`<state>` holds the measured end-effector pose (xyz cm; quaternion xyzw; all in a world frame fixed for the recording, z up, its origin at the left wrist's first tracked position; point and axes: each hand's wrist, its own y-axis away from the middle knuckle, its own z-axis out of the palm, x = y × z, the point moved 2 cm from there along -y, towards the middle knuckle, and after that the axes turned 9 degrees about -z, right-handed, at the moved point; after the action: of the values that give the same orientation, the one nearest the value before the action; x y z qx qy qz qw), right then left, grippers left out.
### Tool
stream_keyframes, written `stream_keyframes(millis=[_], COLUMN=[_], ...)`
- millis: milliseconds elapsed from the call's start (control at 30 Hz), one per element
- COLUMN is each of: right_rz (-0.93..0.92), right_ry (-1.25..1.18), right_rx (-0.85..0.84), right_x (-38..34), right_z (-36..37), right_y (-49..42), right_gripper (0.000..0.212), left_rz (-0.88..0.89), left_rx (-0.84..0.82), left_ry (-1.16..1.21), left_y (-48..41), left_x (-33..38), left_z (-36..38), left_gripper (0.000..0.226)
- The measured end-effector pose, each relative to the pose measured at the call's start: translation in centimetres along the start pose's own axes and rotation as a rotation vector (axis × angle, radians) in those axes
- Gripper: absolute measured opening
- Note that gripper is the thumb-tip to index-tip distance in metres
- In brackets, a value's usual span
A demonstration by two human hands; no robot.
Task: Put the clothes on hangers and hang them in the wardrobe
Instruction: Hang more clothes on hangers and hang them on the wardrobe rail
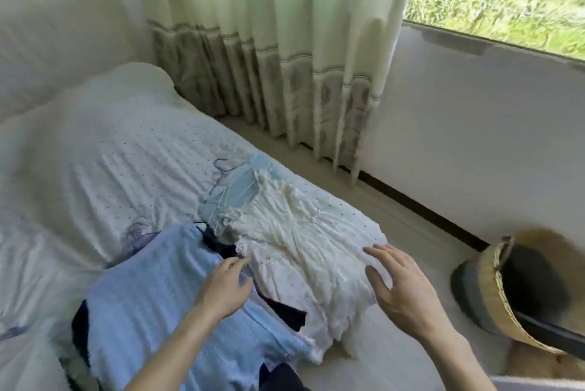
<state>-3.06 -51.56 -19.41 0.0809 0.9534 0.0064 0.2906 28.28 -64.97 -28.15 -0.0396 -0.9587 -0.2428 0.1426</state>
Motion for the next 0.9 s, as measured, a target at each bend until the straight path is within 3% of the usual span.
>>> stream_keyframes(millis=[233, 467, 667, 900], right_rz=[-0.222, -0.319, -0.28, -0.156], right_ry=[0.061, 0.199, 0.268, 0.302], right_rx=[-0.149, -0.38, -0.565, -0.755], right_x=[1.1, 1.3, 2.0, 3.2], right_z=[1.9, 5.2, 10.8, 19.7], right_y=[-3.7, -9.2, -16.1, -26.1], right_gripper=[0.041, 0.044, 0.046, 0.05], left_rz=[-0.19, -0.283, -0.317, -0.337], left_rx=[-0.002, -0.023, -0.108, -0.206], left_ry=[0.081, 0.165, 0.187, 0.16], left_y=[2.6, 1.4, -5.7, -20.1], left_x=[-1.3, -2.0, -4.3, -8.2], left_z=[3.4, 5.4, 5.2, 4.3], left_gripper=[0.048, 0.048, 0.048, 0.049])
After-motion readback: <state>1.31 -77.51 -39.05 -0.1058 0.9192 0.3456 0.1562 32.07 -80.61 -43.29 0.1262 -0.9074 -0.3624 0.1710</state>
